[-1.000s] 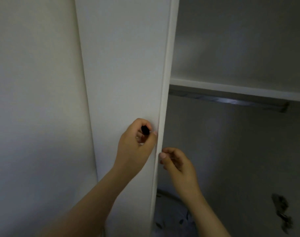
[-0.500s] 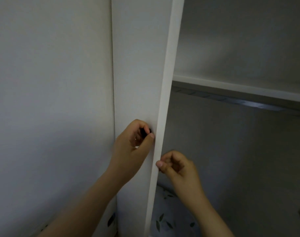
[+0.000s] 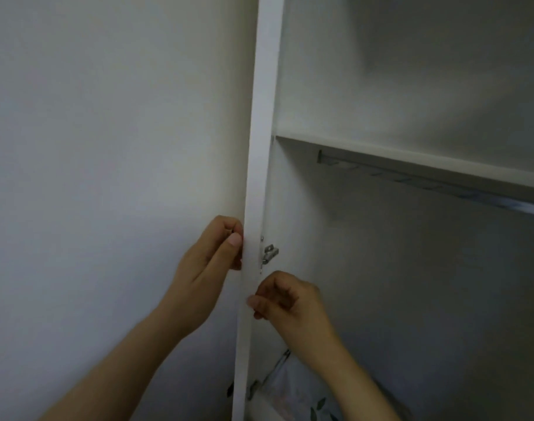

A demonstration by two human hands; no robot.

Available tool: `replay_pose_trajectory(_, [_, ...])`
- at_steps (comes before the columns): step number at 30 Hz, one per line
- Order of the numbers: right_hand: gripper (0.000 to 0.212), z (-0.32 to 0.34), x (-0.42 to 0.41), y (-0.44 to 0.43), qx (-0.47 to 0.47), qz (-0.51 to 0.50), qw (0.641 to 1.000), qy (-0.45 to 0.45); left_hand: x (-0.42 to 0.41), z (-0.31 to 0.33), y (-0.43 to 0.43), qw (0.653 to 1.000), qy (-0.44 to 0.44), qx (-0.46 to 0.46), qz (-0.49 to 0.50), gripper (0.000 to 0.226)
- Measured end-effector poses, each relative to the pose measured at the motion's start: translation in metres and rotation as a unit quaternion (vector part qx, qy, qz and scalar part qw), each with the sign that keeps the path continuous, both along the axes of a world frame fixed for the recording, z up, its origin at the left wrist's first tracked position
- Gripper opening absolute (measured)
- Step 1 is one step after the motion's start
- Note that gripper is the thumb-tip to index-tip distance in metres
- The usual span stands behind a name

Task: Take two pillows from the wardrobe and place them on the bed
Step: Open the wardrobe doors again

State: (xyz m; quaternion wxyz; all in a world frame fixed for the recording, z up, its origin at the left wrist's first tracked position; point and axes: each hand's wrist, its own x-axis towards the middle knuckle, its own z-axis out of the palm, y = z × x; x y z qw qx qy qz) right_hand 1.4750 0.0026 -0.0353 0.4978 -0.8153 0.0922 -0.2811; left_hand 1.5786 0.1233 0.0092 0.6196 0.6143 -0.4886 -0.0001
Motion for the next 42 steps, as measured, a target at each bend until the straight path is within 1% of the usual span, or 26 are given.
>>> replay_pose_trajectory(5, [0.017, 0.003, 0.022, 0.012, -0.04, 0.034, 0.999, 0.009, 0.018, -0.005, 0.02, 0.999, 0.009, 0.002, 0.036, 0.028])
replay_pose_trajectory(12, [0.013, 0.0, 0.057, 0.035, -0.049, 0.073, 0.996, -0.016, 0.047, -0.023, 0.073, 0.985, -0.004, 0.046, 0.169, 0.029])
replay_pose_trajectory(15, [0.016, 0.0, 0.078, 0.047, -0.074, 0.08, 0.994, -0.029, 0.059, -0.029, 0.099, 0.977, 0.015, 0.046, 0.209, 0.034])
replay_pose_trajectory(18, [0.023, -0.001, 0.103, 0.06, -0.102, 0.072, 0.991, -0.037, 0.071, -0.032, 0.122, 0.968, 0.026, 0.041, 0.244, 0.032])
replay_pose_trajectory(22, [0.025, -0.002, 0.14, 0.076, -0.133, 0.047, 0.988, -0.066, 0.081, -0.032, 0.146, 0.956, 0.02, 0.051, 0.289, 0.034])
replay_pose_trajectory(28, [0.024, 0.002, 0.197, 0.101, -0.169, -0.006, 0.984, -0.051, 0.092, -0.034, 0.173, 0.928, 0.009, 0.06, 0.367, 0.014])
replay_pose_trajectory(33, [0.021, 0.006, 0.227, 0.108, -0.154, -0.001, 0.987, -0.047, 0.093, -0.036, 0.191, 0.915, 0.015, 0.065, 0.397, 0.014])
replay_pose_trajectory(42, [0.021, 0.0, 0.23, 0.109, -0.141, 0.0, 0.988, -0.056, 0.088, -0.043, 0.195, 0.905, 0.034, 0.077, 0.418, 0.014])
